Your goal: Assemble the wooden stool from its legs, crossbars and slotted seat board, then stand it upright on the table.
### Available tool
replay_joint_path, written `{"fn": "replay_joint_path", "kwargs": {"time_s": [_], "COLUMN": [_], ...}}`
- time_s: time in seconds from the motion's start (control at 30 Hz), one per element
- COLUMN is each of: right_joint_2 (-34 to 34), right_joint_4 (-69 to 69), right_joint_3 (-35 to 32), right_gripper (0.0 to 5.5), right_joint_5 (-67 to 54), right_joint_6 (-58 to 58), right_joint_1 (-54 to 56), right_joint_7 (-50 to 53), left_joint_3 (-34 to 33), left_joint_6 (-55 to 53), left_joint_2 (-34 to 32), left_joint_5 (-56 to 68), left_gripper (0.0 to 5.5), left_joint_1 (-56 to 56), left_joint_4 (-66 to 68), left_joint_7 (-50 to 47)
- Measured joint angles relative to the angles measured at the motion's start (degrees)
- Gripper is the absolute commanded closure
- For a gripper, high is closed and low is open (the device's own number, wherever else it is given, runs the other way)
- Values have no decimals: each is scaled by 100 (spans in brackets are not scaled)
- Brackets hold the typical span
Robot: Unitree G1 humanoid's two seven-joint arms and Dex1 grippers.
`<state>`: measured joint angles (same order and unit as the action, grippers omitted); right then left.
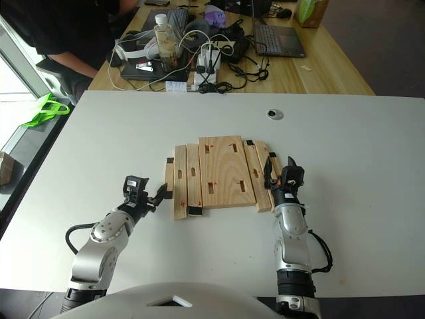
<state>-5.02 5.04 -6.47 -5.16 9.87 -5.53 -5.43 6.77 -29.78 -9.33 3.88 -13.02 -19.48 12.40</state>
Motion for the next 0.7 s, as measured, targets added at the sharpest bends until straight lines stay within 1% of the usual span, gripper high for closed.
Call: {"fn": "replay_joint_path", "kwargs": {"time_s": [0.27, 0.43, 0.53, 0.7], "right_joint_2": [-37, -45, -53, -60], "right_joint_4": [45, 73, 107, 140], "right_joint_3": [-55, -59, -65, -70], "right_gripper": [250, 250, 250, 250], "right_joint_5": [1, 17, 29, 43], "right_joint_6": [0, 13, 18, 19], "right_joint_1": [0, 1, 2, 18], "right_joint_7": [3, 6, 6, 5], "left_joint_3": [116, -248, -346, -314], "left_joint_6": [-128, -139, -88, -3], "left_joint_2": [-308, -497, -499, -391], "left_joint_5": [-199, -328, -327, -194], "left_gripper": [229, 229, 229, 229], "left_joint_1": [0, 77, 146, 197], "left_joint_4": [35, 107, 128, 108], "left_joint_7": [26, -109, -148, -25]}}
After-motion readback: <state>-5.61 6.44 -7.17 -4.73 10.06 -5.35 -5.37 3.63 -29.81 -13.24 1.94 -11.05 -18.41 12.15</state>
